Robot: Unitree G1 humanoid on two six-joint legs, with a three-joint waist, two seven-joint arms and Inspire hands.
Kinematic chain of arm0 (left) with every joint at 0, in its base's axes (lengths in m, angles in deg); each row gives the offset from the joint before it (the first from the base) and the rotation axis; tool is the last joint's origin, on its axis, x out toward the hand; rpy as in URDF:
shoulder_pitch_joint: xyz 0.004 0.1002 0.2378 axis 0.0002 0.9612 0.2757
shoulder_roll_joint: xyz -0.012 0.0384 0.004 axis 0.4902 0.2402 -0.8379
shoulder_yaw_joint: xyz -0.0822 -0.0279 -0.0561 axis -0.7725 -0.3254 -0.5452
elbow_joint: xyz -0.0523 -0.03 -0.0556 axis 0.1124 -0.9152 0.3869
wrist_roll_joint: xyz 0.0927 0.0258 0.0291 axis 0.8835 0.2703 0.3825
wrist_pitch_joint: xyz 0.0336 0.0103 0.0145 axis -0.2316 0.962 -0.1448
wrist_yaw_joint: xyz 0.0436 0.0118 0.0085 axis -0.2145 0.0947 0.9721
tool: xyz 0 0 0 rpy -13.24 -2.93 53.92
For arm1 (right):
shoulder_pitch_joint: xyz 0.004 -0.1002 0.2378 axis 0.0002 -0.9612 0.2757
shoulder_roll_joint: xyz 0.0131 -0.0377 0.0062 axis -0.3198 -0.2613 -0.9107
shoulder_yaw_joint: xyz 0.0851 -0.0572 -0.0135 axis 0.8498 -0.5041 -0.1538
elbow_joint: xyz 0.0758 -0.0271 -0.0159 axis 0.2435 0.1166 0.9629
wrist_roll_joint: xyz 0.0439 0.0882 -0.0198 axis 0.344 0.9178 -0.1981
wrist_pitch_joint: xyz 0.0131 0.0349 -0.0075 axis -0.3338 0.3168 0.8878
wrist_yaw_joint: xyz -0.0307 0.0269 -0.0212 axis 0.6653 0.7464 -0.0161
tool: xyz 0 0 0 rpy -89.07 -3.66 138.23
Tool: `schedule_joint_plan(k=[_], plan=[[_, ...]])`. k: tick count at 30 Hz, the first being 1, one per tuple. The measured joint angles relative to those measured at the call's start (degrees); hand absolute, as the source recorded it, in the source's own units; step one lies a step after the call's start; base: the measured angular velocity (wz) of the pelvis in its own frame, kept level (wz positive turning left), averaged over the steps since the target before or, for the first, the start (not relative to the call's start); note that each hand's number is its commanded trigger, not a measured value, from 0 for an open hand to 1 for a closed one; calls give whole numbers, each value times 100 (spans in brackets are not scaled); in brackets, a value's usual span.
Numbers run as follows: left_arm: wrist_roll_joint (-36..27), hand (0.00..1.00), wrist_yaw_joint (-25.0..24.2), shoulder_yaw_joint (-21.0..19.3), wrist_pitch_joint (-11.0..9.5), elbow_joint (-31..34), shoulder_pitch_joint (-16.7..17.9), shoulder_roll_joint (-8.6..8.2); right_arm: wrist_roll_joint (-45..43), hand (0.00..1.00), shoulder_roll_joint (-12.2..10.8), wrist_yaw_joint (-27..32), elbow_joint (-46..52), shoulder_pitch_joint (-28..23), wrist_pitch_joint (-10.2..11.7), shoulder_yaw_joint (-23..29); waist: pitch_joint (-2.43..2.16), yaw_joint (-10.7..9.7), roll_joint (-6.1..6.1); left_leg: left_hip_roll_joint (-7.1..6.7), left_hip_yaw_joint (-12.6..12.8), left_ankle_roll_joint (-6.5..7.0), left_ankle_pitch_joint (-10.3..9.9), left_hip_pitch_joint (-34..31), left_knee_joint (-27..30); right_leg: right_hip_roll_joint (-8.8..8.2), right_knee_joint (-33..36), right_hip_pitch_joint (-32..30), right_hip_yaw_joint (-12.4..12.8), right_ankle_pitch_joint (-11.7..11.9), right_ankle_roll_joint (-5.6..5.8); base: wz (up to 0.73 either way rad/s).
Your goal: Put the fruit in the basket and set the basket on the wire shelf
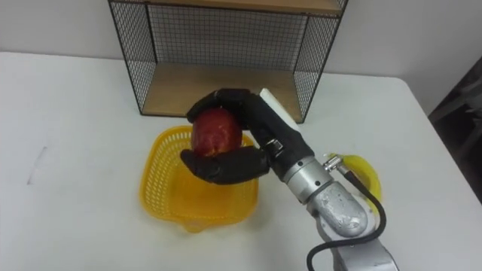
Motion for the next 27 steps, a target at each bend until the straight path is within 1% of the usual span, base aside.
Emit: schedule_joint_plan(k=[1, 2, 6, 8, 9, 12, 27], plan=[[1, 0, 0, 1, 2, 0, -7, 0, -76, 7, 7, -8, -29, 0, -15, -36, 0, -1, 0, 0, 0, 0, 0, 0, 0, 0, -2, -2, 0, 0, 0, 0], [2, 0, -1, 6, 4, 0, -16, 0, -197, 0, 6, -50, -46, 0, -21, -53, 2, -2, 3, 0, 0, 0, 0, -1, 1, 0, -3, -4, 0, 0, 0, 0], [-3, 0, 0, 133, 73, -4, -53, 4, -445, 0, 6, -114, -318, 0, -31, -114, 5, 8, 1, -1, -7, 0, 0, 0, 1, 2, -3, -5, 0, 0, 0, 0], [-2, 0, 1, 204, 81, -12, -71, 4, -653, 0, 4, -127, -461, -15, -139, -163, 15, 7, 10, -1, -6, 0, 0, -2, 3, 2, -3, -11, 1, 0, 0, 0], [-3, 0, 1, 209, 81, -12, -76, 4, -699, 0, 4, -130, -475, -20, -148, -167, 18, 7, 14, -1, -5, 0, 0, -2, 2, 2, -2, -13, 1, 0, 0, 0], [-2, 0, 3, 209, 80, -18, -105, 4, -793, 0, 1, -132, -485, -20, -149, -167, 29, 5, 32, 0, -4, 0, 0, -3, -1, 5, -2, -18, 3, 0, 0, 0], [3, 0, -1, 206, 80, -19, -113, 2, -885, 0, -76, -180, -484, -20, -149, -166, 25, 2, 38, 1, 0, 0, 0, 0, 8, 4, 2, -15, 3, 0, 0, 0]])
